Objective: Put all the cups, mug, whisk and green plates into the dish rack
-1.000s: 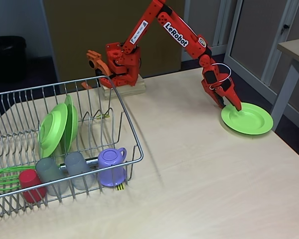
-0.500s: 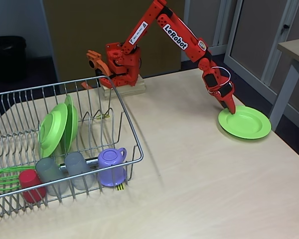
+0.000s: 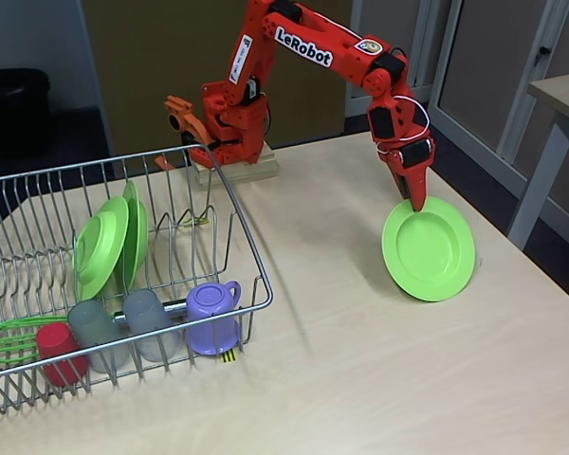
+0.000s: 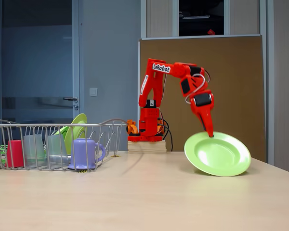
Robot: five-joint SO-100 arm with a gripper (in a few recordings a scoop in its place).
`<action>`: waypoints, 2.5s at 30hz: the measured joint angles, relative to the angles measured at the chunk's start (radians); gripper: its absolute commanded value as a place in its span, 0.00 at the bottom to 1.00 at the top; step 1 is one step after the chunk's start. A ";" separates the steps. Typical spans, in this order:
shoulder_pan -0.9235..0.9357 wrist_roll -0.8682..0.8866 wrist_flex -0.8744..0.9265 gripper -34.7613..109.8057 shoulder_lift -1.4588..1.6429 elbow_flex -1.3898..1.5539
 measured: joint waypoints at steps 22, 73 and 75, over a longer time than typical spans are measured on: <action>0.236 -0.161 0.540 0.24 0.129 -0.561; 1.301 -0.256 0.187 0.26 1.127 0.799; 1.315 -0.291 0.172 0.33 1.117 0.818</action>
